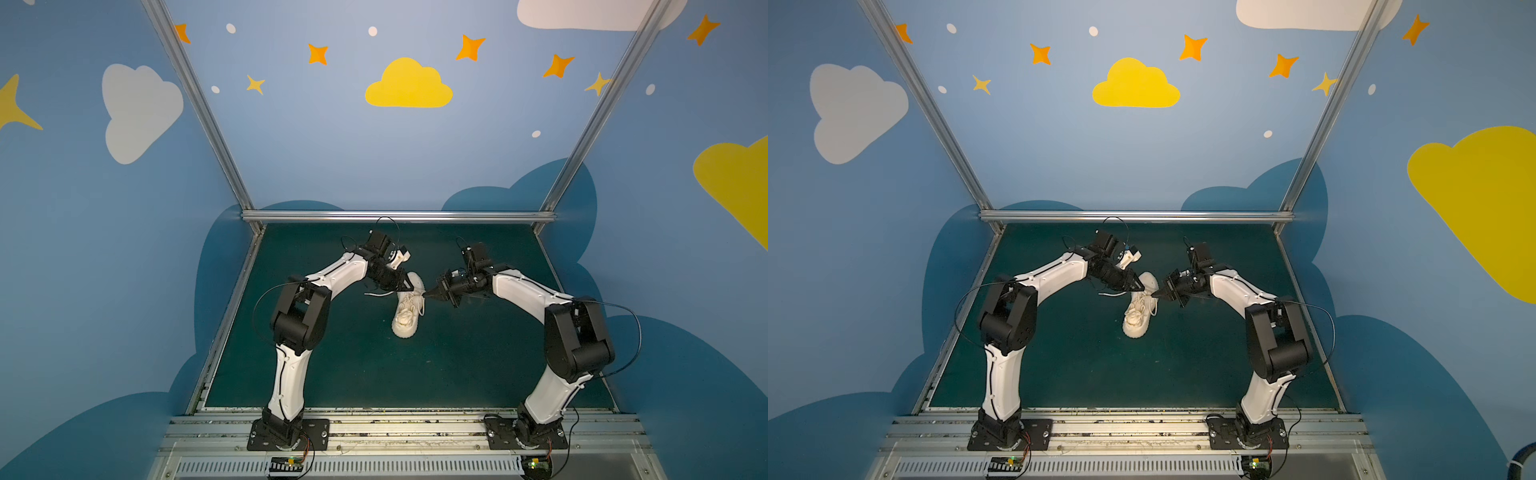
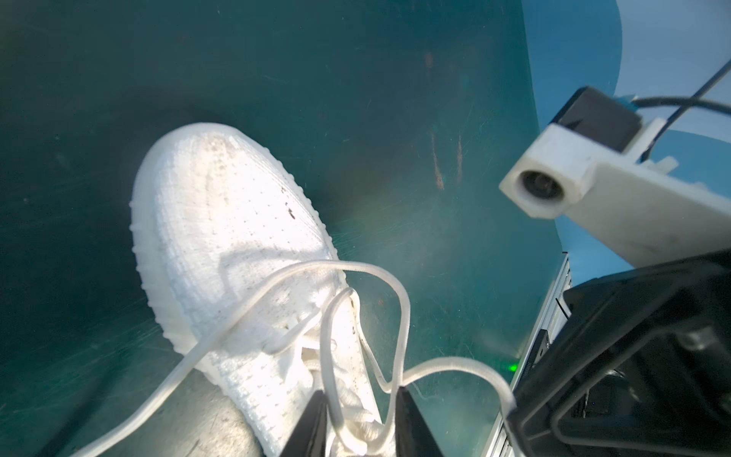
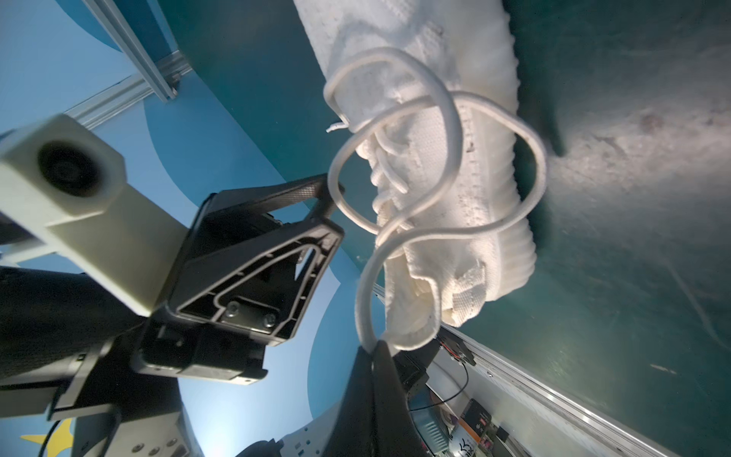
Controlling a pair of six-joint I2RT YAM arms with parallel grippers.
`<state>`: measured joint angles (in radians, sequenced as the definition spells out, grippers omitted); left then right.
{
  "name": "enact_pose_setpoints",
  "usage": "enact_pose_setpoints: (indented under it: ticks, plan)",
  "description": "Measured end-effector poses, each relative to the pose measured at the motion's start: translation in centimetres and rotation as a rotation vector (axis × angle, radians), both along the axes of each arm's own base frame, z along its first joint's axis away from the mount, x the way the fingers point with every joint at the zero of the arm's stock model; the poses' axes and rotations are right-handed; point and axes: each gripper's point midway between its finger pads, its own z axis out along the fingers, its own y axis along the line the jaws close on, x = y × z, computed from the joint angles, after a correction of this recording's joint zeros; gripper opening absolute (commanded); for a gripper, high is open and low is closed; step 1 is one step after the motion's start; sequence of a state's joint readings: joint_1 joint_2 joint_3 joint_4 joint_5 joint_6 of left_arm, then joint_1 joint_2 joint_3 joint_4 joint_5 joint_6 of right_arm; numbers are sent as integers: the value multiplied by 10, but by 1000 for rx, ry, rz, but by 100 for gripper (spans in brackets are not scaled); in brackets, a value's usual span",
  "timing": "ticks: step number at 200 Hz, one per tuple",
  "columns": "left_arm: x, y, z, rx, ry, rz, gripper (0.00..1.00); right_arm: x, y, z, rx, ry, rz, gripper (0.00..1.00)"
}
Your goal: Tie the shoes
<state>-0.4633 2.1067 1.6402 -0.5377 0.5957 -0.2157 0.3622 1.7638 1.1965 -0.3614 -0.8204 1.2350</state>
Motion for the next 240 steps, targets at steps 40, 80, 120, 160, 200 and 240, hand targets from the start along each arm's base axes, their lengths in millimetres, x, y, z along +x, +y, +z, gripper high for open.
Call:
enact_pose_setpoints:
  ticks: [40, 80, 120, 160, 200, 240]
  plan:
    - [-3, 0, -4, 6, 8, -2, 16, 6, 1, -5, 2, 10, -19, 0]
    - [-5, 2, -8, 15, 18, 0, 12, 10, 1, -20, -12, 39, -35, 0]
    - [-6, 3, -5, 19, 11, 3, 11, 21, 6, -21, -8, 25, -50, 0]
    - [-6, 4, 12, 8, -24, 8, 11, 25, 15, -33, -5, 34, -42, 0]
    - [-12, 12, 26, -6, -36, 29, 11, 25, 22, -35, 9, 36, -33, 0]
    - [-14, 17, 18, -2, -8, 49, 23, 27, 25, -35, 17, 31, -33, 0]
